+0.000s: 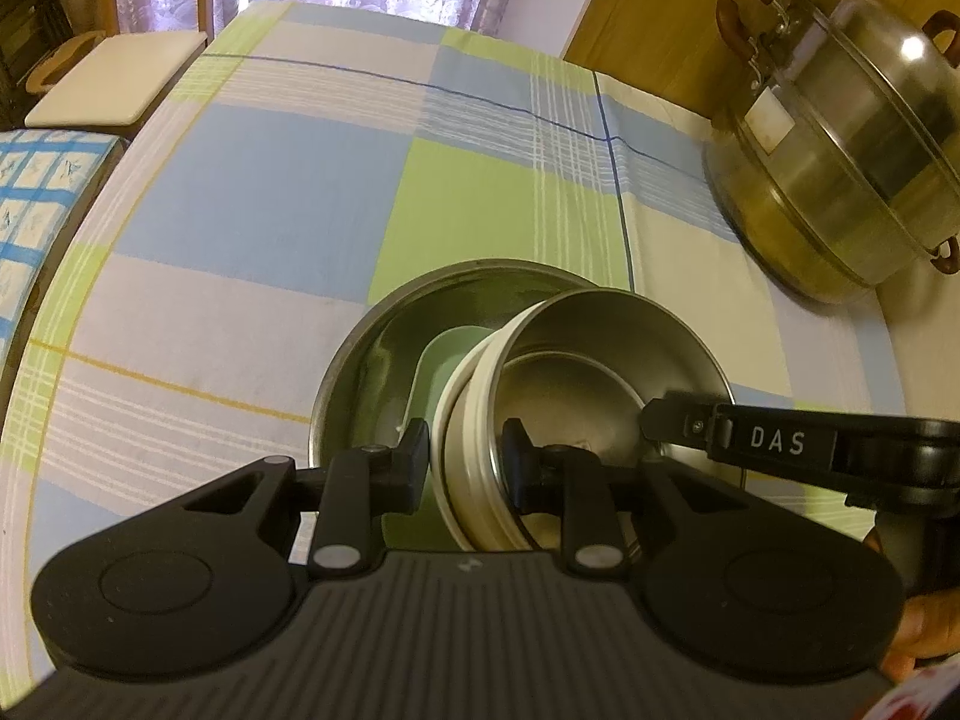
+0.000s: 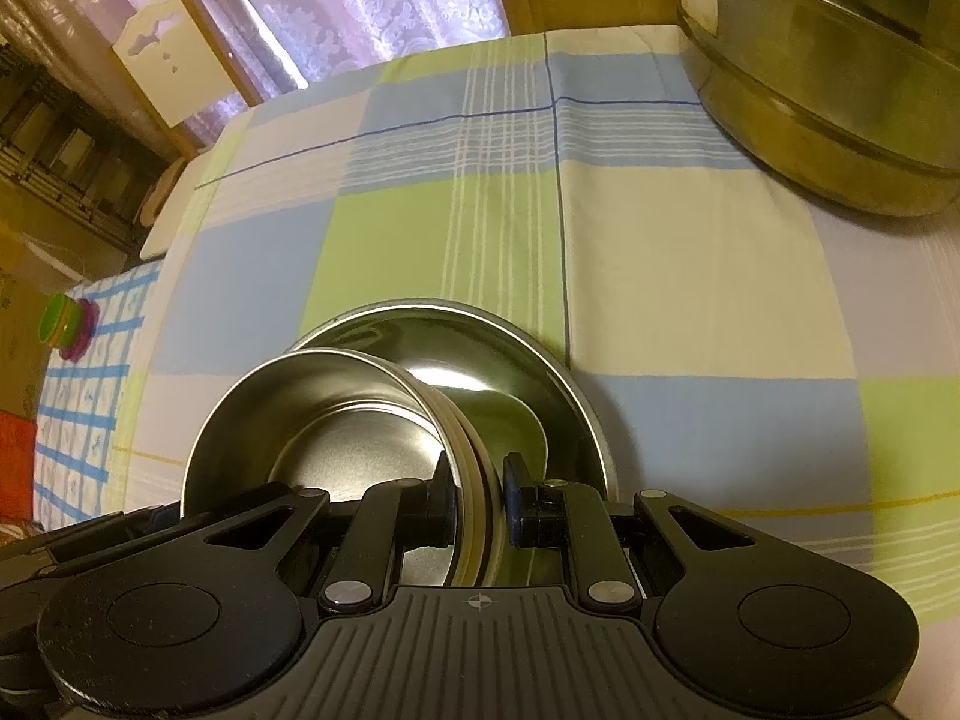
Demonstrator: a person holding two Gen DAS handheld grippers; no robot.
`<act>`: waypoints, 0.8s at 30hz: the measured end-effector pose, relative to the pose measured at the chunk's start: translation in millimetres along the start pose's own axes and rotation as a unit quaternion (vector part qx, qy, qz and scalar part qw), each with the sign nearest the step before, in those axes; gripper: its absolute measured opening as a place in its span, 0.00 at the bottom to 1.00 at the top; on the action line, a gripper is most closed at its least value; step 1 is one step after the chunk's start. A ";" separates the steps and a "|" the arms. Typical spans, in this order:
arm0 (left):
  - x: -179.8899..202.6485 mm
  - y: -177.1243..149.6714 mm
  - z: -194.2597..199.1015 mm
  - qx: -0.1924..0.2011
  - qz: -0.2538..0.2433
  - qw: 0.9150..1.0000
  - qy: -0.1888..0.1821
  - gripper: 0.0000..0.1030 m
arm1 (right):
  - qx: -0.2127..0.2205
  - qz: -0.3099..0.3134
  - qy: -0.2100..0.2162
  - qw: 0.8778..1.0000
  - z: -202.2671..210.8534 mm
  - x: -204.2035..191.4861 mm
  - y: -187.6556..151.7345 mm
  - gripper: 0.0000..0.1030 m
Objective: Organize plates and bowls
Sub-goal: 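Carry the bowl stack over the steel plate and lower it onto the green tray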
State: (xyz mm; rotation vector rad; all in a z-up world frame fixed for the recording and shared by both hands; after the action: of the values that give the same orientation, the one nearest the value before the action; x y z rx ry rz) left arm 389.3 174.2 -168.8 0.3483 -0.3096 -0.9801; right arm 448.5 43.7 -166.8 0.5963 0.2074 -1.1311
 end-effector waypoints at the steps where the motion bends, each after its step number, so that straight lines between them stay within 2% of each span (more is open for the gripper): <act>1: 0.2 0.6 -0.7 0.001 -0.001 1.000 0.000 0.22 | 0.001 0.000 0.001 1.000 -0.3 0.0 0.4 0.15; 15: 1.3 -1.0 0.4 0.009 -0.006 1.000 -0.010 0.23 | 0.004 -0.013 0.010 1.000 0.2 5.0 -3.3 0.15; 24: 1.0 -2.2 0.8 0.018 -0.009 1.000 -0.013 0.23 | 0.005 0.002 0.009 1.000 0.6 3.6 -6.0 0.15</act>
State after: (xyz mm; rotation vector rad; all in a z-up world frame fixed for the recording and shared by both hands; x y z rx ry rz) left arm 387.9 172.1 -168.9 0.3710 -0.3488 -0.9978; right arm 444.6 38.8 -169.9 0.6157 0.2165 -1.1227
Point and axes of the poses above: each gripper's, at about its wrist camera, not at the fingertips, and z roughly against the way its jaws point, x to its right, y to its top, the point moved 9 cm from there along -z, roughly the way its jaws point, and after that the axes turned 9 degrees about y, right-handed, at the moved point
